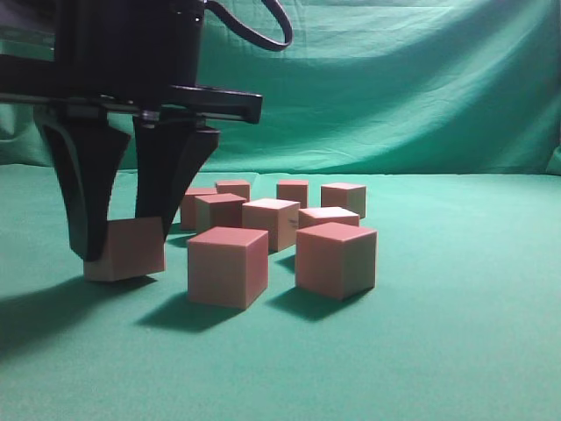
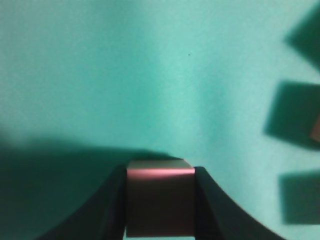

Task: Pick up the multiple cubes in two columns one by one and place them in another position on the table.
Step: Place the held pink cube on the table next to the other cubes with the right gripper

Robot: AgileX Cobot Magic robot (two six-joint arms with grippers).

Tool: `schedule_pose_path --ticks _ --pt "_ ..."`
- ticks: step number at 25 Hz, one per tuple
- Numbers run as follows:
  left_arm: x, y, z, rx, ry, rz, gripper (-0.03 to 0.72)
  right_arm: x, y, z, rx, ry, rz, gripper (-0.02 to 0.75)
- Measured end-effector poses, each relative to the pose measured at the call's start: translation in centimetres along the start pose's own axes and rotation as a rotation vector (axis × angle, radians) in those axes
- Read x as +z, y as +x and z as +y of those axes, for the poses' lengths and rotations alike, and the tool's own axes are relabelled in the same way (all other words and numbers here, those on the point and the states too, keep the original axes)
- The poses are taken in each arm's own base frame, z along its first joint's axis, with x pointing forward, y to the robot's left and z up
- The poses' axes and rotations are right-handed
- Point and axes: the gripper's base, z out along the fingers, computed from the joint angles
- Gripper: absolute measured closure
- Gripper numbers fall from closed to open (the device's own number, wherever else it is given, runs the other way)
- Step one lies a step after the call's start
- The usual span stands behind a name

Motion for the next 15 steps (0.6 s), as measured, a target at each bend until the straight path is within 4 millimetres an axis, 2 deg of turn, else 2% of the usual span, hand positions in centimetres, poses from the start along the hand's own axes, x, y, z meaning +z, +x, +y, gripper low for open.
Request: schedule_pose_path --ticks 5,12,13,15 --pt "0.00 0.00 0.00 0.000 0.000 0.000 0.688 0.07 0.01 0.03 -0.005 0.005 0.001 0.471" --pt "0.00 0.00 0.00 0.000 0.000 0.000 0.688 0.74 0.21 -0.07 -0.011 0.015 0.032 0.155" --pt "0.00 0.00 0.00 0.000 0.000 0.000 0.688 0.60 0.17 -0.06 -0.011 0.016 0.038 0.126" --pt "0.00 0.00 0.00 0.000 0.000 0.000 0.688 -0.05 -0.20 -0.02 -0.013 0.016 0.044 0.133"
